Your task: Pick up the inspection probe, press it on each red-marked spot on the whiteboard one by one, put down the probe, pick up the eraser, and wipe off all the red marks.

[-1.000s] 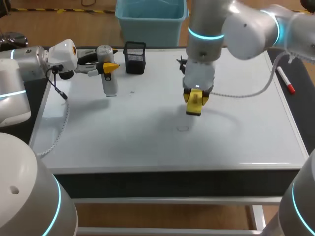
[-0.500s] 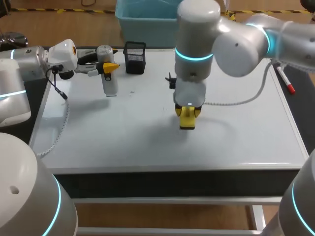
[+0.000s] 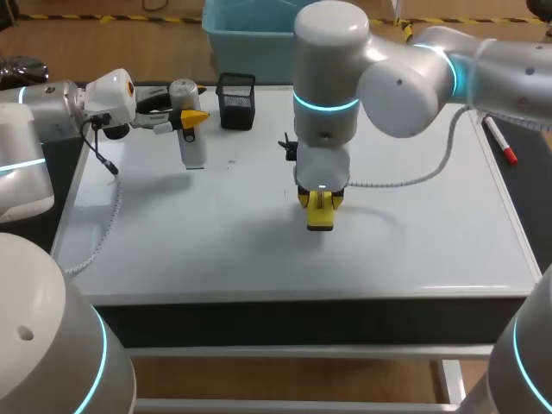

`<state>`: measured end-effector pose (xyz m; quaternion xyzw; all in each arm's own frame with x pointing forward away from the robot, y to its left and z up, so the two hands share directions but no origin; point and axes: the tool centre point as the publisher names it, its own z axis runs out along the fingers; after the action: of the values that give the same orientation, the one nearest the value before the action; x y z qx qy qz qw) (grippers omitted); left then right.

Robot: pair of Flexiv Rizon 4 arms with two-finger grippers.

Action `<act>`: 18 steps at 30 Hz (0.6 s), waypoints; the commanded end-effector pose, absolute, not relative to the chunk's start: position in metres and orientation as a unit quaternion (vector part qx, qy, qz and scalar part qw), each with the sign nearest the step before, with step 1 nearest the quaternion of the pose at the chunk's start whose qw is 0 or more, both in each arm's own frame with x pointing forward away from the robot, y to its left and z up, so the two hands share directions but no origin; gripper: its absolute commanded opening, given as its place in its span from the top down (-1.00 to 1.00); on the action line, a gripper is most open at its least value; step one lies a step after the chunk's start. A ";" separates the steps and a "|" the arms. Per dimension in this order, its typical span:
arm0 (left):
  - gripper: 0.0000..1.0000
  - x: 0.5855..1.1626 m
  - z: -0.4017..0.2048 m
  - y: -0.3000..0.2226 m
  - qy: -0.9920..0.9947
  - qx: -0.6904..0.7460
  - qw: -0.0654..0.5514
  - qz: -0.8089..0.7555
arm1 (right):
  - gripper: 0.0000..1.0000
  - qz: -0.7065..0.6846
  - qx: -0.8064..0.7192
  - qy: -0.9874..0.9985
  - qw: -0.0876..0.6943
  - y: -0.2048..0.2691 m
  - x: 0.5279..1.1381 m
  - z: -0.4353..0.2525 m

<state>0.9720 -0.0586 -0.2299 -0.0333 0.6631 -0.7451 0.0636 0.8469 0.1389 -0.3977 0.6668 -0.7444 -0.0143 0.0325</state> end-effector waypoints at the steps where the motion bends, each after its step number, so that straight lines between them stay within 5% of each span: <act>1: 1.00 0.972 -0.229 -0.059 0.663 -0.033 0.064 -0.745 | 1.00 -0.013 0.668 -0.744 0.033 0.138 0.848 -0.396; 18: 1.00 0.972 -0.229 -0.059 0.663 -0.033 0.064 -0.745 | 1.00 -0.030 0.688 -0.724 0.038 0.153 0.839 -0.432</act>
<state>0.9719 -0.0586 -0.2299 -0.0333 0.6631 -0.7451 0.0636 0.8363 0.1493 -0.4255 0.6871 -0.7250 -0.0330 0.0342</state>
